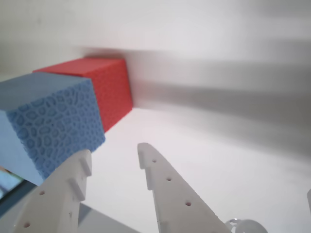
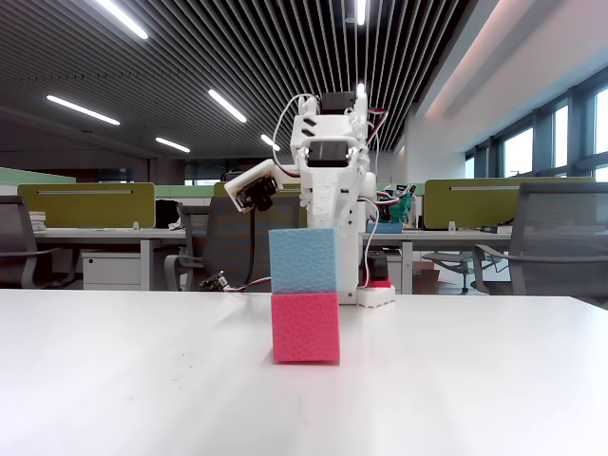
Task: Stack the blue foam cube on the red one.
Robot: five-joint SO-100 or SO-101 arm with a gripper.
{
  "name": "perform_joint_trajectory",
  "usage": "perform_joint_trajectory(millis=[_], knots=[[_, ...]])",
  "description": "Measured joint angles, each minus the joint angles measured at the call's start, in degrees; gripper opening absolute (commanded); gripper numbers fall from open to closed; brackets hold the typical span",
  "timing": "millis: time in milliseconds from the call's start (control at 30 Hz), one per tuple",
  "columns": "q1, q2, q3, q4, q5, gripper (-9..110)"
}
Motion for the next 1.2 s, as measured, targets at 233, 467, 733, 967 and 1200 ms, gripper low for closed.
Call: perform_joint_trajectory(millis=[233, 467, 733, 967, 1200], knots=[[0.09, 0.0, 0.0, -0.35, 0.0, 11], [-0.18, 0.0, 0.0, -2.02, 0.0, 11], [-0.18, 0.0, 0.0, -2.02, 0.0, 11], [-0.18, 0.0, 0.0, -2.02, 0.0, 13], [-0.09, 0.0, 0.0, -2.02, 0.0, 14]])
